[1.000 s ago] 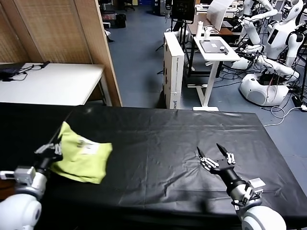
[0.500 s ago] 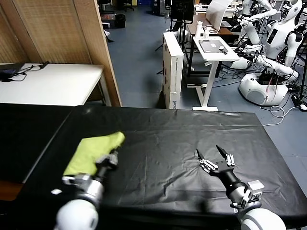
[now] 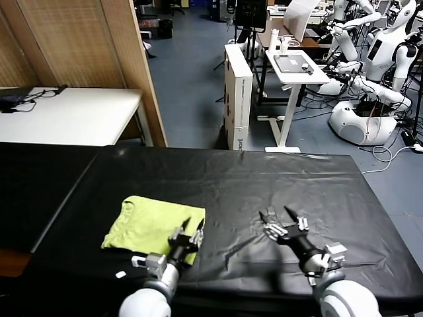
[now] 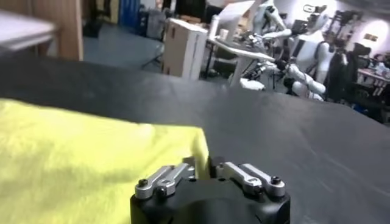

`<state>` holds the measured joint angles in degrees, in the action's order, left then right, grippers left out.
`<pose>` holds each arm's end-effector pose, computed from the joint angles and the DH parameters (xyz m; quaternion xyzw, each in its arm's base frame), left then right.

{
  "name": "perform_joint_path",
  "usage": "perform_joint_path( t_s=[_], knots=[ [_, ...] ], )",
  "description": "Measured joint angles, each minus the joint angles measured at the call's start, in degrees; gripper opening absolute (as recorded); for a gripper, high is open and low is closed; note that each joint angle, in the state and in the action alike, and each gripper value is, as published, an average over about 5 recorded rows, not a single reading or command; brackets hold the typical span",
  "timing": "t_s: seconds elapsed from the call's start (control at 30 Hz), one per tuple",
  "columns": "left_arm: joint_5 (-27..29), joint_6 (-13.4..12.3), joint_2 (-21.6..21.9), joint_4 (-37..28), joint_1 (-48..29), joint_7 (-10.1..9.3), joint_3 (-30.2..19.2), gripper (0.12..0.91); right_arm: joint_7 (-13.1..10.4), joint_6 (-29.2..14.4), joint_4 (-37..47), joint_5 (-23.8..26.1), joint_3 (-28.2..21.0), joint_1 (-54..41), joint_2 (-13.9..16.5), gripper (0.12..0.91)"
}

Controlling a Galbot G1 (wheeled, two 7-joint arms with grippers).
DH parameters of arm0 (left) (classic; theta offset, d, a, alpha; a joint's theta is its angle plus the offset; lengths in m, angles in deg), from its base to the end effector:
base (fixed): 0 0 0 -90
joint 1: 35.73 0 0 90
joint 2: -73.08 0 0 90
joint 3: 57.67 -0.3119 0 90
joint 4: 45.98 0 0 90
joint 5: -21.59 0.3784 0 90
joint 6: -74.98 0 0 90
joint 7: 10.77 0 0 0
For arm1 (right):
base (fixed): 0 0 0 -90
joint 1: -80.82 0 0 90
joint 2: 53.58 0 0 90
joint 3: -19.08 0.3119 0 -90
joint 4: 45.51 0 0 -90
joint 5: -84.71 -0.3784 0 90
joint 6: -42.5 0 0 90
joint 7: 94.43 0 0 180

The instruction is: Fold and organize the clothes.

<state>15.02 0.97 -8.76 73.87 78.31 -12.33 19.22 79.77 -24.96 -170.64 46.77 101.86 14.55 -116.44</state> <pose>0.2378 -0.0562 -0.2516 -0.1273 -0.9861 0.0246 0.1039 0.2402 -0.0083 -0.2165 0.1628 -0.9660 -0.1020 0.1731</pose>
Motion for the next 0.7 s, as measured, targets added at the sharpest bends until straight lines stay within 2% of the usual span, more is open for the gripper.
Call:
perform_joint_path(
  t_s=[0.17, 0.27, 0.33, 0.47, 0.7],
  knots=[
    [1.9, -4.6, 2.1, 4.4, -0.2, -0.13, 4.2, 0.805, -5.7, 3.4, 1.3, -9.0, -8.7, -4.0, -1.2, 0.907],
    [2.5, -5.9, 2.6, 5.9, 0.2, -0.32, 7.0, 0.89, -8.9, 3.7, 2.8, -11.7, -14.2, -6.6, -2.5, 0.907],
    [3.1, -6.3, 2.5, 6.6, 0.6, -0.38, 8.2, 0.902, -10.2, 3.7, 4.2, -12.9, -17.5, -8.2, -3.6, 0.907],
    [4.6, -6.9, 1.9, 7.4, 1.7, -0.39, 9.5, 0.907, -11.2, 4.2, 7.3, -15.4, -22.1, -11.1, -6.1, 0.907],
    [5.2, -7.3, 1.5, 8.5, 3.0, -0.42, 10.8, 0.907, -12.0, 4.2, 11.4, -16.5, -24.5, -13.7, -10.0, 0.906]
  ],
)
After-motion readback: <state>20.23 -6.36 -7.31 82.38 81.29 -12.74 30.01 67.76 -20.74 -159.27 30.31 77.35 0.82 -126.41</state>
